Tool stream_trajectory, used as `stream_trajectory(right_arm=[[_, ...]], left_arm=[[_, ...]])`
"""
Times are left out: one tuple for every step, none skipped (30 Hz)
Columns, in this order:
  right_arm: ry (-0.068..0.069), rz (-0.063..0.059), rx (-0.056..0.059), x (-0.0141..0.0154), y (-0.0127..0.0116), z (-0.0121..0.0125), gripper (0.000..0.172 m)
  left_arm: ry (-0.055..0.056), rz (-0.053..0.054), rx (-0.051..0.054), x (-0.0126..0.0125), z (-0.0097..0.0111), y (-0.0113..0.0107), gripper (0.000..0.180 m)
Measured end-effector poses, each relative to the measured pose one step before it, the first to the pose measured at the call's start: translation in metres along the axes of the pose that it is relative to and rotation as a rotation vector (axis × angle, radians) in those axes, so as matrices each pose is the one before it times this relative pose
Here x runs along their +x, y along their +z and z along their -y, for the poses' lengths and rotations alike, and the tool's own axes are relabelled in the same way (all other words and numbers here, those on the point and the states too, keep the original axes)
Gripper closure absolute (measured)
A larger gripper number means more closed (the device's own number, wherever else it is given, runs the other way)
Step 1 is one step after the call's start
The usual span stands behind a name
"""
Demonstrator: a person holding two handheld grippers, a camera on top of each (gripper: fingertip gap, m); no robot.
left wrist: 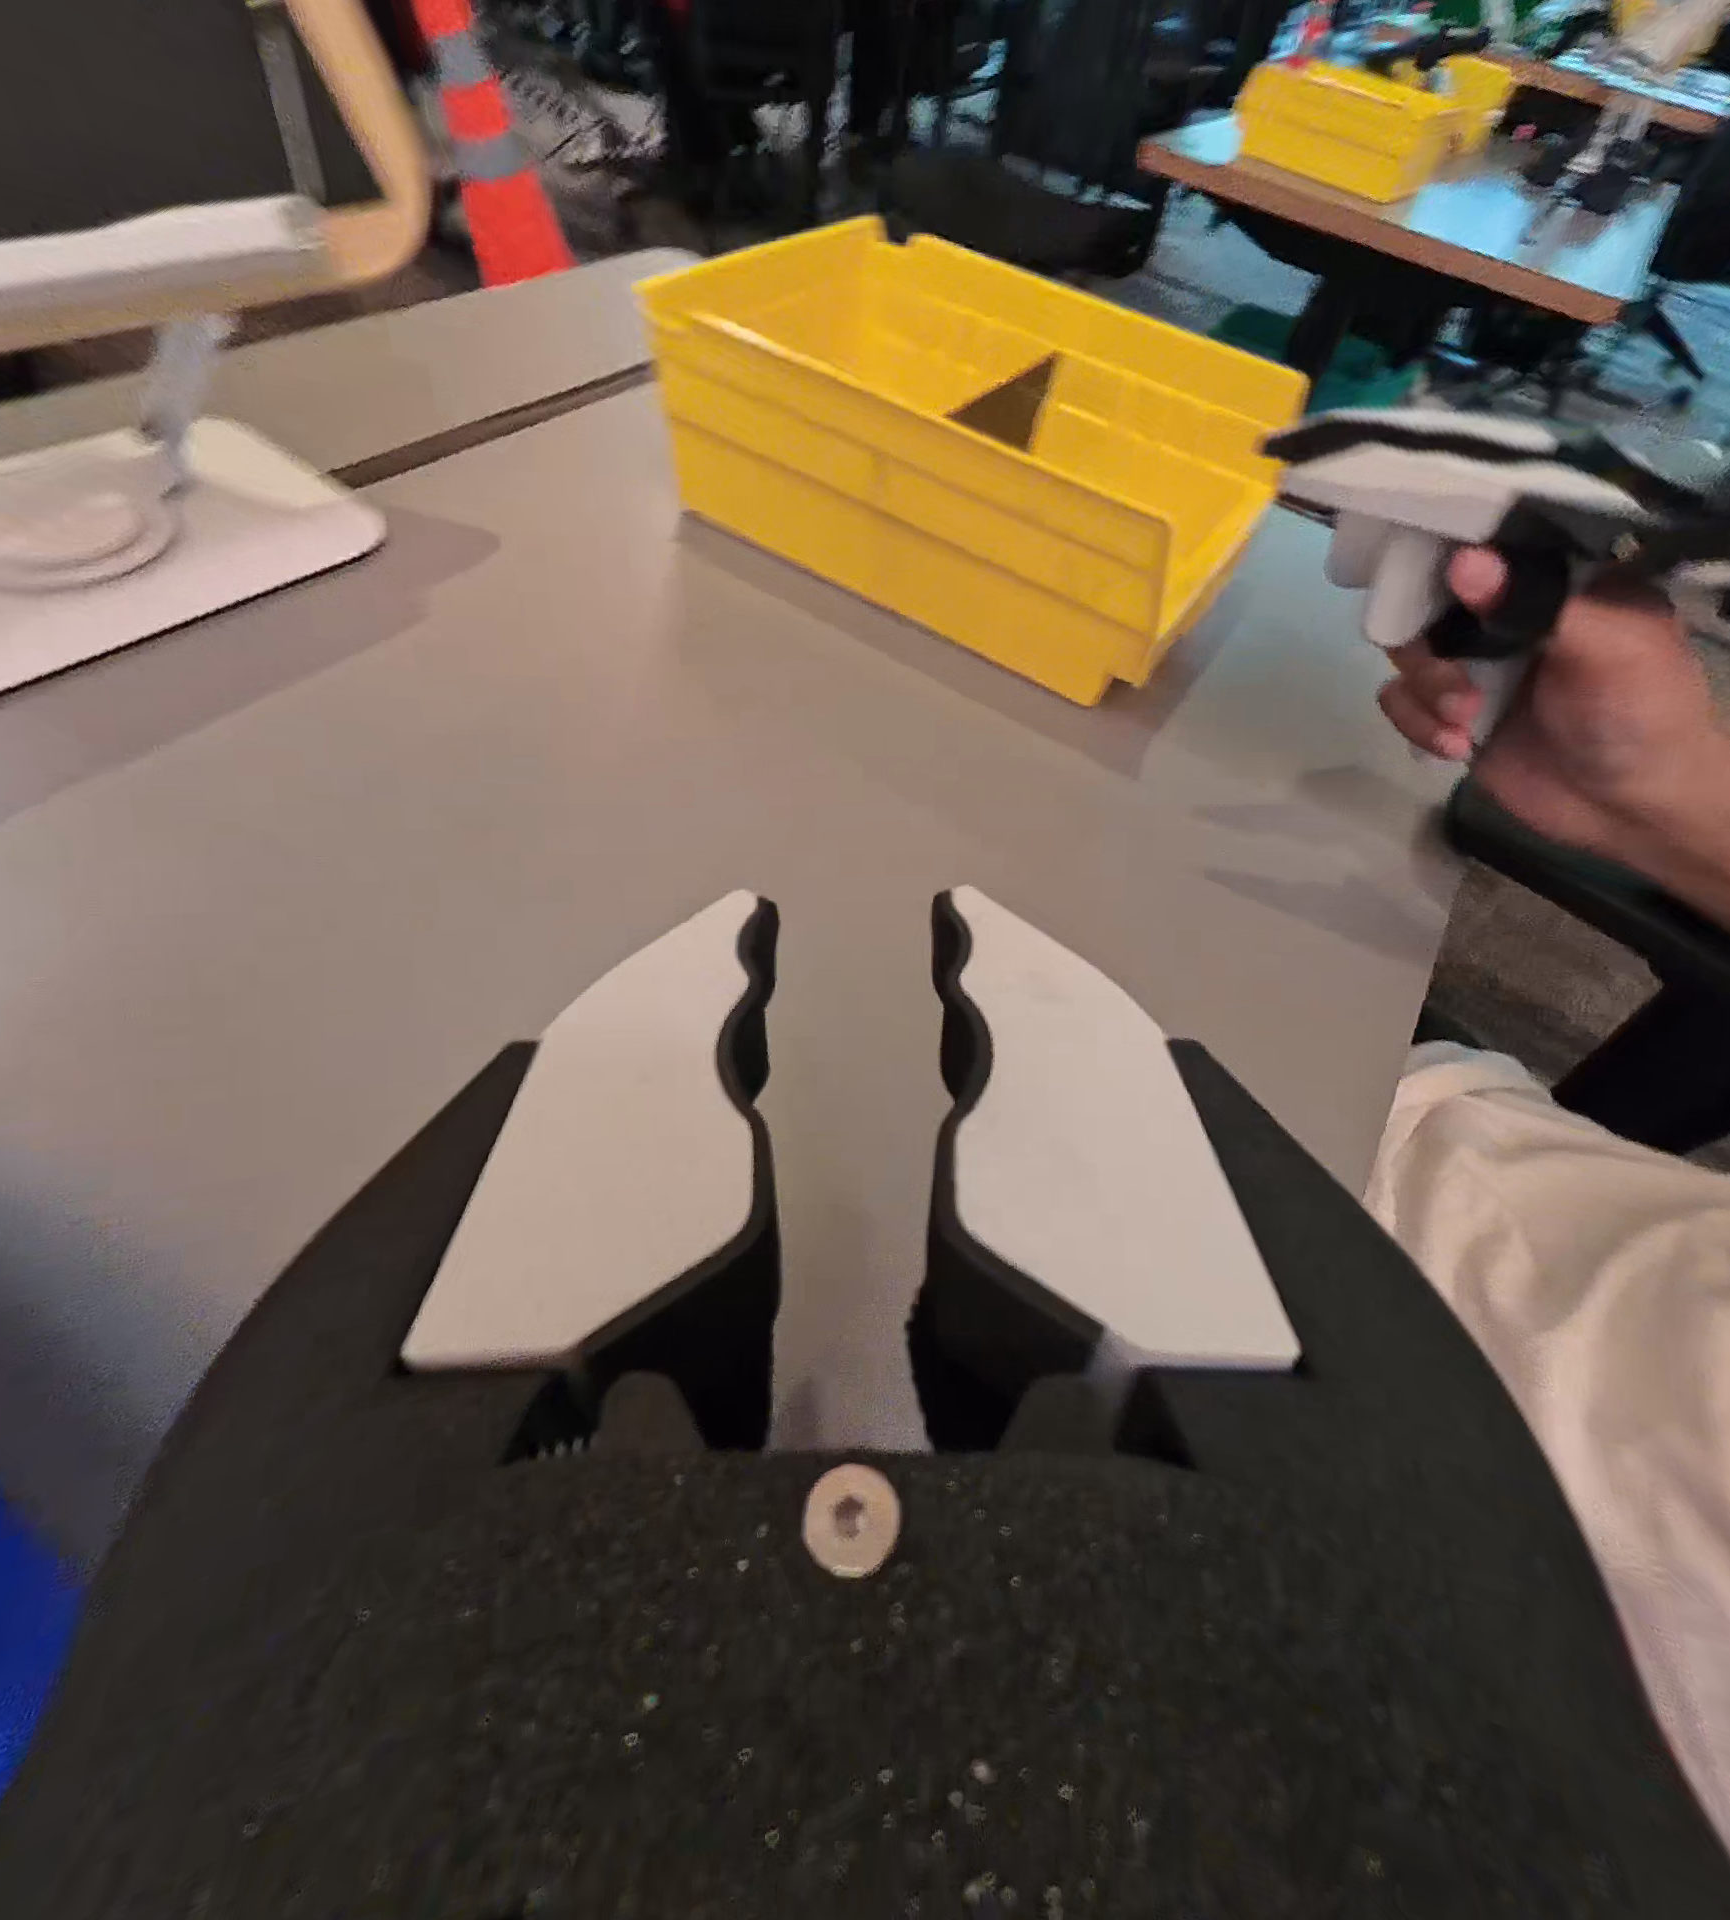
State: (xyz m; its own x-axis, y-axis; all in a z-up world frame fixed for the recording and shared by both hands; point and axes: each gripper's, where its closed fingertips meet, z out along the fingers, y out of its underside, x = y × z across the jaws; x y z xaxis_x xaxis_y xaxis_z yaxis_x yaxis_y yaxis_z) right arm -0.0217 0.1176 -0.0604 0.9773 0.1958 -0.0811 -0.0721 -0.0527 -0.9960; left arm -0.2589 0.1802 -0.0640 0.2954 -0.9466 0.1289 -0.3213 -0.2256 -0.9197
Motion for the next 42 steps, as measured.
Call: stream_trajectory(right_arm=[[-0.0041, 0.0034, 0.0049, -0.00156, -0.00023, 0.00115, 0.142], [-0.0028, 0.0026, 0.0051, -0.00138, 0.00022, 0.00001, 0.143], [-0.001, 0.0091, -0.0054, -0.00229, 0.00133, -0.00209, 0.143], [0.0009, 0.0126, -0.0147, -0.0026, 0.00204, -0.00321, 0.143], [0.0001, 0.0143, -0.0148, -0.0029, 0.00196, -0.0028, 0.143], [-0.0025, 0.0123, -0.0051, -0.00278, 0.0012, -0.00102, 0.142], [-0.0063, 0.0069, 0.0022, -0.00201, 0.00042, 0.00041, 0.143], [-0.0099, 0.0036, 0.0, -0.00148, 0.00001, 0.0003, 0.143], [-0.0115, 0.0013, -0.0008, -0.0011, -0.00024, 0.00028, 0.143], [-0.0109, 0.0006, 0.0004, -0.00085, -0.0002, 0.00038, 0.143], [-0.0073, 0.0011, 0.0004, -0.0007, -0.00002, 0.00042, 0.143], [-0.0034, 0.003, 0.001, -0.00089, 0.00016, 0.00012, 0.143], [-0.0007, 0.0034, 0.0008, -0.0009, 0.0002, -0.0001, 0.143], [0.0009, 0.0032, -0.0006, -0.00064, 0.00023, -0.00048, 0.143], [0.0019, 0.0037, -0.0028, -0.00052, 0.00029, -0.00045, 0.143], [0.0009, 0.0055, -0.0001, -0.00078, 0.00018, 0.0001, 0.143], [-0.0011, 0.0041, 0.0009, -0.00053, -0.00004, 0.00032, 0.143], [-0.0025, 0.0004, -0.0011, -0.00001, -0.00015, 0.00004, 0.143], [-0.0031, 0.0007, -0.0014, 0.00002, -0.00008, 0.00001, 0.143], [-0.0021, 0.0034, -0.0015, -0.00047, 0.00013, -0.0001, 0.143], [0.0002, 0.0052, -0.0024, -0.00087, 0.0004, -0.0004, 0.143], [0.0017, 0.004, -0.0028, -0.00069, 0.00044, -0.00045, 0.143], [0.0011, 0.0032, -0.0035, -0.00066, 0.00033, -0.00055, 0.143], [-0.0008, 0.0032, -0.003, -0.00075, 0.00032, -0.00039, 0.143], [-0.0025, 0.002, -0.0009, -0.00067, 0.00011, 0.00008, 0.143], [-0.0027, 0.002, -0.001, -0.0008, 0.00002, 0.00025, 0.143], [-0.0027, 0.0033, -0.0017, -0.00086, 0.00003, 0.00027, 0.143], [-0.0029, 0.0033, -0.0013, -0.00099, -0.0001, 0.00031, 0.144], [-0.0031, 0.0019, 0.0, -0.00081, -0.0001, 0.00048, 0.144], [-0.0027, 0.0019, 0.0002, -0.00094, -0.00005, 0.00041, 0.144], [-0.0014, 0.0031, -0.0005, -0.00103, 0.00006, 0.00044, 0.144], [-0.0011, 0.004, 0.0016, -0.00141, -0.00014, 0.0007, 0.144], [-0.0014, 0.0038, 0.0046, -0.00159, -0.00028, 0.00118, 0.144], [-0.0026, 0.0044, 0.0051, -0.00193, -0.00034, 0.00145, 0.144], [-0.0053, 0.006, 0.0053, -0.00244, -0.00014, 0.0014, 0.144], [-0.0073, 0.0075, 0.0047, -0.00288, -0.00002, 0.00113, 0.144], [-0.0081, 0.0068, 0.0027, -0.003, 0.00029, 0.0007, 0.144], [-0.0045, 0.0078, 0.0022, -0.00316, 0.00064, 0.00027, 0.144], [0.0087, 0.0156, -0.0014, -0.00429, 0.001, -0.0001, 0.145], [0.0254, 0.0291, -0.012, -0.00623, 0.00158, -0.00135, 0.145], [0.0326, 0.0424, -0.0288, -0.00776, 0.00252, -0.00302, 0.146], [0.0402, 0.053, -0.0334, -0.00882, 0.00385, -0.00322, 0.146]], left_arm=[[-0.0506, 0.0451, -0.0212, -0.01479, 0.00494, -0.01298, 0.144], [-0.0544, 0.0419, -0.0291, -0.0176, 0.00299, -0.01308, 0.141], [-0.0533, 0.0396, -0.0356, -0.02049, 0.00126, -0.01259, 0.138], [-0.0541, 0.0491, -0.0262, -0.02417, 0.00222, -0.01113, 0.132], [-0.0614, 0.0614, -0.0104, -0.02733, 0.00425, -0.00874, 0.131], [-0.0594, 0.0622, -0.0072, -0.02856, 0.00549, -0.00539, 0.13], [-0.0458, 0.0671, -0.0216, -0.02971, 0.00452, -0.0015, 0.127], [-0.0466, 0.0832, -0.0357, -0.03152, 0.00343, 0.00242, 0.123], [-0.0576, 0.089, -0.0571, -0.03102, 0.00139, 0.00585, 0.124], [-0.059, 0.0749, -0.0802, -0.02668, -0.0002, 0.00875, 0.126], [-0.0444, 0.0475, -0.0822, -0.02025, 0.00018, 0.01043, 0.128], [-0.0359, 0.0345, -0.0541, -0.01648, 0.00258, 0.01083, 0.126], [-0.044, 0.0337, -0.0212, -0.01446, 0.00551, 0.0108, 0.126], [-0.0499, 0.0302, -0.0126, -0.01167, 0.00594, 0.01081, 0.127], [-0.0382, 0.0257, -0.0135, -0.00859, 0.00509, 0.01058, 0.128], [-0.0299, 0.0313, -0.0175, -0.00734, 0.00349, 0.01039, 0.128], [-0.0225, 0.033, -0.0242, -0.00584, 0.00156, 0.01006, 0.128], [-0.009, 0.0314, -0.0276, -0.00413, 0.00053, 0.00915, 0.128], [-0.002, 0.0359, -0.0263, -0.00418, 0.00026, 0.00817, 0.127], [-0.0038, 0.0437, -0.0187, -0.0053, 0.0006, 0.00695, 0.126], [-0.0034, 0.0412, -0.0112, -0.00466, 0.00085, 0.00623, 0.127], [-0.0027, 0.0277, -0.0132, -0.00233, 0.0002, 0.00564, 0.127], [-0.007, 0.0126, -0.0102, -0.0001, 0.0006, 0.00457, 0.127], [-0.0084, 0.0048, -0.0007, 0.00065, 0.00144, 0.00346, 0.127], [-0.0066, 0.0047, 0.0027, 0.00015, 0.00142, 0.00307, 0.13], [-0.0079, -0.0016, 0.0067, 0.00003, 0.00189, 0.00204, 0.133], [-0.0182, 0.0106, 0.0115, -0.0028, 0.00221, 0.00059, 0.148], [-0.0091, 0.0133, 0.0071, -0.00359, 0.00133, 0.00041, 0.16], [-0.0002, -0.0038, 0.0061, -0.00081, 0.00047, 0.0003, 0.16], [0.0102, -0.0104, 0.0014, 0.00048, -0.00065, -0.00026, 0.161], [0.0215, -0.0136, -0.0014, 0.00148, -0.00158, -0.0008, 0.161], [0.0277, -0.015, 0.0013, 0.00184, -0.00202, -0.00097, 0.161], [0.0277, -0.0138, 0.004, 0.00159, -0.0021, -0.00121, 0.161], [0.0269, -0.0169, 0.0045, 0.00166, -0.00237, -0.0017, 0.161], [0.0271, -0.0251, 0.0043, 0.00285, -0.00257, -0.00241, 0.161], [0.03, -0.0346, 0.0104, 0.00446, -0.00205, -0.00377, 0.161], [0.0354, -0.0415, 0.0193, 0.00572, -0.00124, -0.0057, 0.161], [0.0466, -0.0509, 0.0327, 0.00826, 0.00016, -0.00797, 0.162], [0.0566, -0.056, 0.0452, 0.01067, 0.00163, -0.01019, 0.162], [0.0616, -0.0543, 0.0517, 0.01219, 0.00215, -0.01233, 0.161], [0.0665, -0.0462, 0.0499, 0.01317, 0.00267, -0.01362, 0.162], [0.0805, -0.0434, 0.05, 0.01506, 0.00308, -0.01422, 0.162]])
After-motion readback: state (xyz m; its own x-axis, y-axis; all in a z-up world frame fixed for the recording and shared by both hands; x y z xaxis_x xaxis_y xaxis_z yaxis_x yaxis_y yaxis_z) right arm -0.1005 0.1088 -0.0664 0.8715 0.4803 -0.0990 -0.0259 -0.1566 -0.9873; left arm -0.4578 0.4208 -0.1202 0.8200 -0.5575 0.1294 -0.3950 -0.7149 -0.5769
